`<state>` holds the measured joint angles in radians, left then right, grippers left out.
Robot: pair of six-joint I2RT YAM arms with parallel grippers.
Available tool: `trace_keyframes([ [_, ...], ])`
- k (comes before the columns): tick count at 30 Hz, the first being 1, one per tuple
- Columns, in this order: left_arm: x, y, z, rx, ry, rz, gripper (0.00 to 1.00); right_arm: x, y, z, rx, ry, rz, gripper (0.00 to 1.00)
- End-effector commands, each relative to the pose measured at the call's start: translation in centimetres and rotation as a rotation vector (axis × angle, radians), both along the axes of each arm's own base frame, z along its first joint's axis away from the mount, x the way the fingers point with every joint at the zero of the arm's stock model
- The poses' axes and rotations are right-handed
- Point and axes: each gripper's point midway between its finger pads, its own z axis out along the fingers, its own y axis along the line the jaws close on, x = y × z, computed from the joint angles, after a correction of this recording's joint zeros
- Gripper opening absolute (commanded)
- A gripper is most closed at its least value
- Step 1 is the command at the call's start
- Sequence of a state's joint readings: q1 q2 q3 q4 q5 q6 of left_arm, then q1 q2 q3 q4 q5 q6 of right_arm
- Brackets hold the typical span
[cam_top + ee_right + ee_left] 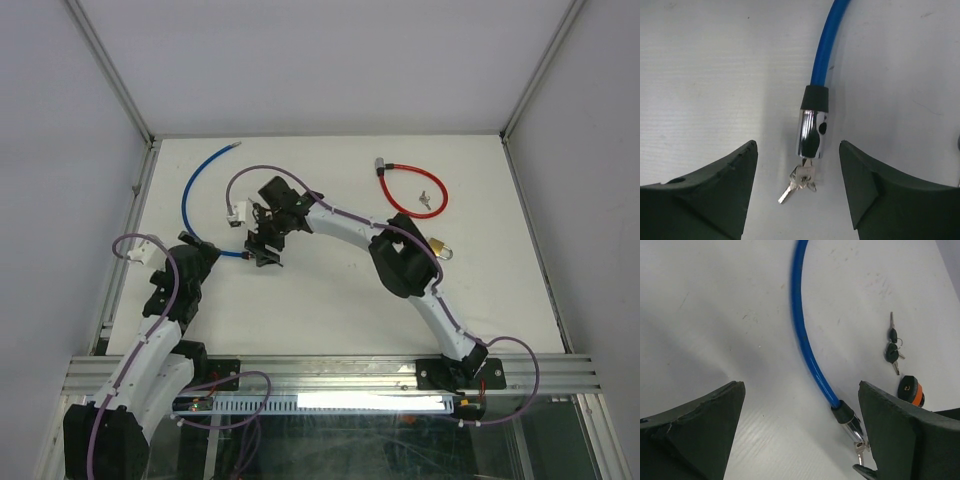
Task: Lock with the key
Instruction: Pick up the lock from the center of the board.
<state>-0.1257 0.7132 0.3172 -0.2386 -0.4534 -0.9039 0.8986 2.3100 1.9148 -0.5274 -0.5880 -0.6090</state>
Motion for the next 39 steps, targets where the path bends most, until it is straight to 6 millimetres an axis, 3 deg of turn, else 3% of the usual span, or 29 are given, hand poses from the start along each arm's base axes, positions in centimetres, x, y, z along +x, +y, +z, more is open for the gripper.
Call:
trace_keyframes([
  [1, 0.4, 1.3, 1.7, -0.005, -0.034, 0.108, 0.99, 0.3, 2.0, 0.9, -0.012, 0.033, -0.068, 0.66],
  [5, 0.1, 1.5, 1.5, -0.009, -0.032, 0.123, 0.99, 0.2, 2.2, -0.4, -0.043, 0.016, -0.061, 0.62],
  [12, -0.2, 1.5, 2.0, -0.018, -0.06, 0.126, 0.99, 0.3, 1.9, -2.4, -0.086, -0.006, -0.07, 0.43],
  [21, -0.1, 1.1, 2.6, -0.033, -0.075, 0.104, 0.99, 1.6, 1.4, -3.4, -0.114, -0.071, -0.107, 0.4],
  [26, -0.3, 1.1, 2.8, -0.033, -0.088, 0.103, 0.99, 1.5, 1.2, -3.6, -0.123, -0.066, -0.115, 0.19],
  [29, -0.3, 1.0, 2.7, -0.029, -0.085, 0.093, 0.99, 0.8, 0.8, -2.2, -0.109, -0.044, -0.096, 0.06],
  [33, 0.3, 0.0, 3.2, -0.008, -0.109, 0.004, 0.99, -1.3, -0.7, 2.6, -0.042, 0.03, -0.039, 0.0],
  [36, 1.0, -1.8, 3.9, 0.022, -0.155, -0.139, 0.98, -2.6, -2.8, 6.1, 0.007, 0.074, -0.011, 0.0],
  [39, 1.4, -5.3, 5.8, 0.042, -0.268, -0.372, 0.97, -3.5, -5.8, 7.3, 0.014, 0.145, -0.004, 0.0],
])
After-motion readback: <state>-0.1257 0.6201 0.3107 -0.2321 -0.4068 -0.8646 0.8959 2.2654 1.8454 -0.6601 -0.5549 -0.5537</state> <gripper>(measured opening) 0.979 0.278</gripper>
